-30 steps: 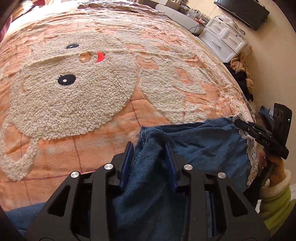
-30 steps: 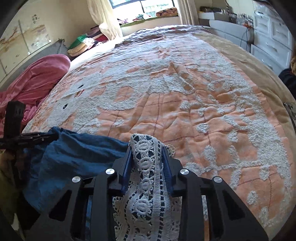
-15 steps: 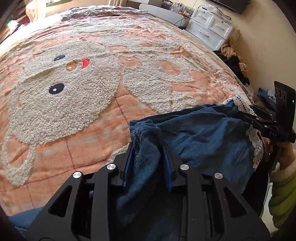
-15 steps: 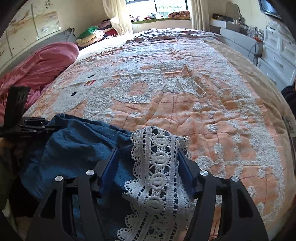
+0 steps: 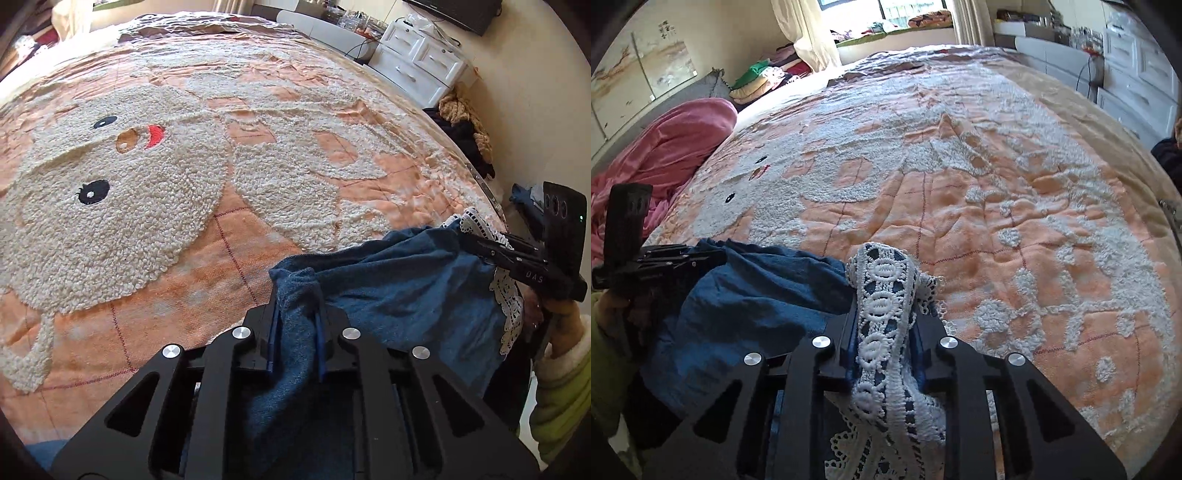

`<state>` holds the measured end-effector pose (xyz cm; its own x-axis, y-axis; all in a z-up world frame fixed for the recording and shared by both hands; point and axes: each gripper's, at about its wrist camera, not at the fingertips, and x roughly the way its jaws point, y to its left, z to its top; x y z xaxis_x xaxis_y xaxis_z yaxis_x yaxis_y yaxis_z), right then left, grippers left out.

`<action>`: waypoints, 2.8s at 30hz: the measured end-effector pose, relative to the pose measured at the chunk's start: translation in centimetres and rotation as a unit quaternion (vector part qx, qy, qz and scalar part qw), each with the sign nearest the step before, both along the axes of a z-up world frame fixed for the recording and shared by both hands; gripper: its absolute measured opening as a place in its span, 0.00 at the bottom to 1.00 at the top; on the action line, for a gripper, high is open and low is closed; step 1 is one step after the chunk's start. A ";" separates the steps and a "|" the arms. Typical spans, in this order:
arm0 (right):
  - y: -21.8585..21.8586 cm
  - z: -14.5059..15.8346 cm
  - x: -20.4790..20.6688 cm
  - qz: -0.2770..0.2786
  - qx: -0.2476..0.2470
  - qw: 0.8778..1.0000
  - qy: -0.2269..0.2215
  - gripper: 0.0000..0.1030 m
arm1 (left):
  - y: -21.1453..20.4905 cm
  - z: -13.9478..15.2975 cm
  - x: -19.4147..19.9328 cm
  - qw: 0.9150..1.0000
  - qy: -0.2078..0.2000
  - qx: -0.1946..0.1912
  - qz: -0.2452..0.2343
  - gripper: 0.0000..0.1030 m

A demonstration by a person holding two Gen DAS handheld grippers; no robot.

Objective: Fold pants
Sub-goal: 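Grasp the lace hem with the right gripper while the left gripper grasps the waistband, then release both grippers and smooth the folded pants flat on the quilt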

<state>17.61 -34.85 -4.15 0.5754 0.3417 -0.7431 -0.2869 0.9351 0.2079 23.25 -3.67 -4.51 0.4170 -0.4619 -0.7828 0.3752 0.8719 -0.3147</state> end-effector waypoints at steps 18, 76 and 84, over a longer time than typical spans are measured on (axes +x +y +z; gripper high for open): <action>1.9 2.0 8.4 -0.030 -0.089 0.994 -0.061 0.22 | -0.6 2.5 5.4 0.995 -0.064 0.046 0.055 0.06; -3.9 -0.1 -5.4 -0.153 0.058 0.986 0.026 0.77 | 16.2 0.0 -14.3 0.954 0.015 -0.067 0.292 0.87; -3.7 -0.3 -5.3 -0.162 0.025 0.986 0.021 0.45 | 14.8 -0.3 -13.2 0.949 0.011 -0.062 0.308 0.37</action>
